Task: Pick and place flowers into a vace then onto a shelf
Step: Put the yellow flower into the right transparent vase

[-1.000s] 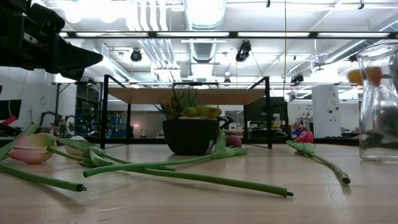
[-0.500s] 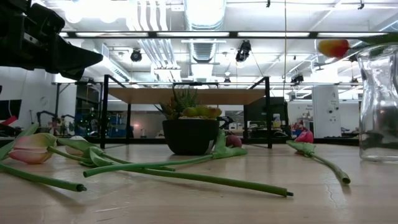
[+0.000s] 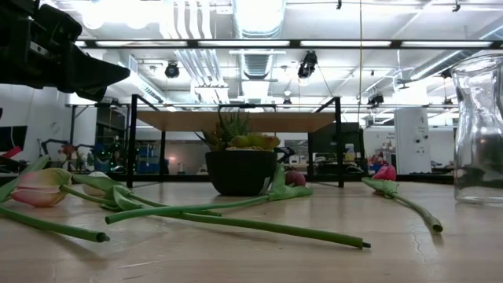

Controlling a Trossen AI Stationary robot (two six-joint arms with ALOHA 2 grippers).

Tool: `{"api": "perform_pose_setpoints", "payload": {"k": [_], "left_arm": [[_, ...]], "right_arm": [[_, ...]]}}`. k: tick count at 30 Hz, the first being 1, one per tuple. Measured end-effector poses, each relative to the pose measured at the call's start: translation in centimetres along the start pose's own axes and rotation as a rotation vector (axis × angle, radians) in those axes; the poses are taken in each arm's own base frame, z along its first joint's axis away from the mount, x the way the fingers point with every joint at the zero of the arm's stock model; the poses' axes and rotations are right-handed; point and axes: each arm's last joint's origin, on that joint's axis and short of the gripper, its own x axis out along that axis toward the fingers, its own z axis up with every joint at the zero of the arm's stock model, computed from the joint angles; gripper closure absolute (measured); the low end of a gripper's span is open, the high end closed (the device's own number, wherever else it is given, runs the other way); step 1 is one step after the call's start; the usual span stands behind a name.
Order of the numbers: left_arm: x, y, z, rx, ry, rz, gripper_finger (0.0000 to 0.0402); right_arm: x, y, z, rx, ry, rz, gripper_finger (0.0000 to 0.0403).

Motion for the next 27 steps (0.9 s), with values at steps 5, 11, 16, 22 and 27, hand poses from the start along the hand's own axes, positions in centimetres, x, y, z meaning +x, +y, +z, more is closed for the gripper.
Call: {"api": "perform_pose_setpoints", "payload": {"k": [5, 11, 16, 22, 27], "left_arm": [[0.0, 0.0, 0.0, 0.0, -0.001, 0.001, 0.0402], [0.0, 0.0, 0.0, 0.0, -0.001, 0.0, 0.0402], [0.0, 0.0, 0.0, 0.0, -0.001, 0.0, 0.0402], [0.0, 0.0, 0.0, 0.0, -0.001, 0.001, 0.0402], [0.0, 0.0, 0.0, 0.0, -0.001, 0.0, 0.0402]], "right_arm": [[-0.2, 0.6, 1.8, -0.071, -0.212, 0.114, 0.039], [1.4, 0.9, 4.6, -0.113, -0.267, 0.075, 0.039], [3.7, 0.6, 7.2, -0.129, -0.246, -0.005, 0.039], [4.6, -0.4, 10.8, -0.167, -0.345, -0.057, 0.039], [4.7, -0.7, 12.7, -0.25, -0.425, -0.02, 0.039]]}}
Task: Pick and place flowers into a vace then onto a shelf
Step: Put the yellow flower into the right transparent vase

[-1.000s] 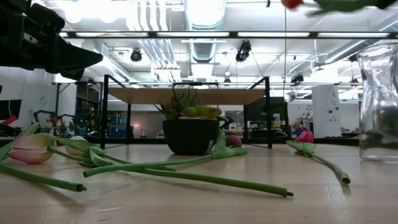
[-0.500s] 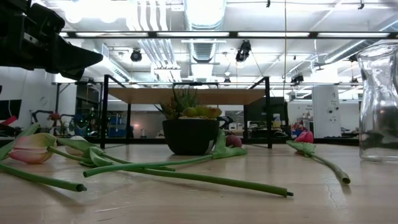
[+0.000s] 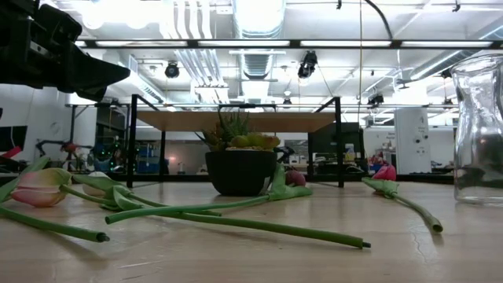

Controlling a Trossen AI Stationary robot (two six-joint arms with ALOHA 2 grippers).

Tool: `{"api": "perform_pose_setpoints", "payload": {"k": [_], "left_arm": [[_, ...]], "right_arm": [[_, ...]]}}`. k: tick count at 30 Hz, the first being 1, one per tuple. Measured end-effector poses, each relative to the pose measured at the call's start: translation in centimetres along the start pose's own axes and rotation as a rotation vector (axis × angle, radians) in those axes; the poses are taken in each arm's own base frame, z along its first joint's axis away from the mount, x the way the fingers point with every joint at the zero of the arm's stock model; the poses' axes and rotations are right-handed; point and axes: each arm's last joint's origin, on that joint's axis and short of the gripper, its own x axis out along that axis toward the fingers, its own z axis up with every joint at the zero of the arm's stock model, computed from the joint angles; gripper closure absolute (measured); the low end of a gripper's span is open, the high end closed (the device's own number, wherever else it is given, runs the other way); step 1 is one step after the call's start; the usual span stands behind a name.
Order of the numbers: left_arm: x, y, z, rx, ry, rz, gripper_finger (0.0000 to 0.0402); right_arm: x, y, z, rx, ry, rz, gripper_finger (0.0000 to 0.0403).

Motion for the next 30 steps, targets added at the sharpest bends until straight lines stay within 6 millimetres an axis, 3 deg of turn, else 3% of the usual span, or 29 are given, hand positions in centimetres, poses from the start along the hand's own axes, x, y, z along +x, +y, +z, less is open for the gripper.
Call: {"api": "perform_pose_setpoints", "payload": {"k": [6, 9, 12, 16, 21, 30], "left_arm": [[0.0, 0.0, 0.0, 0.0, 0.0, 0.0, 0.0402], [0.0, 0.0, 0.0, 0.0, 0.0, 0.0, 0.0402], [0.0, 0.0, 0.0, 0.0, 0.001, 0.0, 0.0402], [0.0, 0.0, 0.0, 0.0, 0.0, 0.0, 0.0402], [0.0, 0.0, 0.0, 0.0, 0.001, 0.0, 0.0402], [0.0, 0.0, 0.0, 0.004, 0.001, 0.0, 0.0402]], "right_arm": [[1.3, 0.1, -0.1, -0.147, -0.088, 0.295, 0.039], [1.8, 0.0, -1.2, -0.223, -0.168, 0.462, 0.039], [1.9, -0.6, -2.6, -0.226, -0.19, 0.493, 0.039], [0.8, -1.8, -3.3, -0.091, -0.184, 0.515, 0.039], [-0.7, -1.9, -5.0, -0.074, -0.17, 0.558, 0.039], [-3.9, -2.3, -5.9, -0.041, -0.189, 0.672, 0.039]]}}
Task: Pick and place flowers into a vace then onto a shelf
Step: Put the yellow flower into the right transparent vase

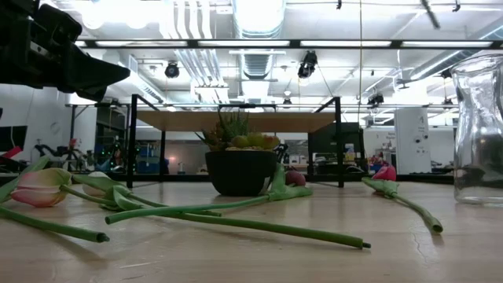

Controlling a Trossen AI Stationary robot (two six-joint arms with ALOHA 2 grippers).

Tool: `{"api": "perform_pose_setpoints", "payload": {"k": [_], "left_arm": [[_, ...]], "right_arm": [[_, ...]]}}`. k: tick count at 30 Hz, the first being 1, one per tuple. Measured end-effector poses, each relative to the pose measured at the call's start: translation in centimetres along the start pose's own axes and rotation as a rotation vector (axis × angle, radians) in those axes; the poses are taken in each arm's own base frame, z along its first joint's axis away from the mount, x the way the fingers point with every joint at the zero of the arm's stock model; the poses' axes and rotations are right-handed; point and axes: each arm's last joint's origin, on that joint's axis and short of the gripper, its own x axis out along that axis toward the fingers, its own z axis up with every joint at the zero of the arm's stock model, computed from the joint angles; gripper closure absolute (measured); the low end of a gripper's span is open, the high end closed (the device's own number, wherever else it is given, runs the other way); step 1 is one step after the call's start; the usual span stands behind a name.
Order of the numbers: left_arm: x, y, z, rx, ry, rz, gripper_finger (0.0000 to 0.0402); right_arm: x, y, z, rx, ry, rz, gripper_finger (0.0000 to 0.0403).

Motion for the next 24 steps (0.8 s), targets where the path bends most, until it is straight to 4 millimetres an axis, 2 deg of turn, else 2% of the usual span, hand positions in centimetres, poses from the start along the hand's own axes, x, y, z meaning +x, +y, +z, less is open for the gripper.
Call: {"api": "perform_pose_setpoints", "payload": {"k": [5, 15, 24], "left_arm": [[0.0, 0.0, 0.0, 0.0, -0.001, 0.0, 0.0402], [0.0, 0.0, 0.0, 0.0, 0.0, 0.0, 0.0402], [0.0, 0.0, 0.0, 0.0, 0.0, 0.0, 0.0402]], "right_arm": [[-0.2, 1.2, -1.6, -0.061, 0.061, 0.017, 0.039], [-1.3, 2.0, -2.6, -0.117, 0.082, -0.029, 0.039], [-0.8, 1.7, -6.3, -0.105, 0.103, -0.128, 0.039]]}}
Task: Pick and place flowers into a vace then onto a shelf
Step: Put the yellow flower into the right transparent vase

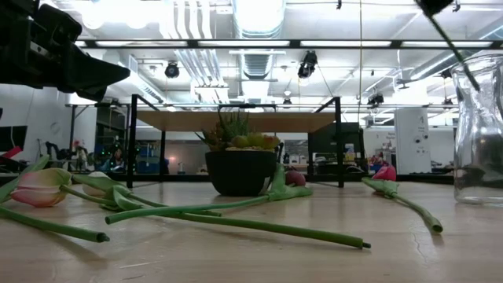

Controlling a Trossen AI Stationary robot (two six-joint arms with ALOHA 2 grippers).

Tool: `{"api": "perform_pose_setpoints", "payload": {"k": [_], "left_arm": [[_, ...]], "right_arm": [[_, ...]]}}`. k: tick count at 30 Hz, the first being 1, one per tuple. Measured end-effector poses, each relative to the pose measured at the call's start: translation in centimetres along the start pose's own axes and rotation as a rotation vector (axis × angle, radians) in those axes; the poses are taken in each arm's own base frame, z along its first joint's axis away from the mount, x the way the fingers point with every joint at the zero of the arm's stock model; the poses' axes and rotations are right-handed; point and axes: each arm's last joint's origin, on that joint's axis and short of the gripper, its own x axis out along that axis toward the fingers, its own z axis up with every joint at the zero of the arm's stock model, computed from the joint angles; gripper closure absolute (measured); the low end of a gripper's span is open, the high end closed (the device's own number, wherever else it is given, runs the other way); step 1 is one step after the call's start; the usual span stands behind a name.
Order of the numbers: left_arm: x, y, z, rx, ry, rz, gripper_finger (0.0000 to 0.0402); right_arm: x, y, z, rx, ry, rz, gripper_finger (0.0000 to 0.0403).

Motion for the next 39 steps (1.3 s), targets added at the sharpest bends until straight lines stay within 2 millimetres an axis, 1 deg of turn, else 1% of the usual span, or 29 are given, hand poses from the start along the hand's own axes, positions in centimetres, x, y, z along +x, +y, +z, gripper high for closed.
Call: {"api": "perform_pose_setpoints", "payload": {"k": [5, 18, 24, 28, 34, 39], "left_arm": [[0.0, 0.0, 0.0, 0.0, 0.0, 0.0, 0.0402], [0.0, 0.0, 0.0, 0.0, 0.0, 0.0, 0.0402], [0.0, 0.0, 0.0, 0.0, 0.0, 0.0, 0.0402], [0.0, 0.0, 0.0, 0.0, 0.0, 0.0, 0.0402], [0.0, 0.0, 0.0, 0.0, 0.0, 0.0, 0.0402], [0.0, 0.0, 0.0, 0.0, 0.0, 0.0, 0.0402]], "right_arm": [[0.3, 0.2, -0.9, 0.035, -0.057, 0.002, 0.039], [0.6, 0.3, -4.7, 0.097, -0.055, 0.019, 0.039], [0.6, 0.3, -5.9, 0.142, -0.09, 0.034, 0.039], [0.5, 0.3, -6.8, 0.142, -0.093, 0.05, 0.039], [0.1, 0.4, -7.6, 0.167, -0.115, 0.079, 0.039], [0.1, 0.5, -7.7, 0.17, -0.119, 0.109, 0.039]]}}
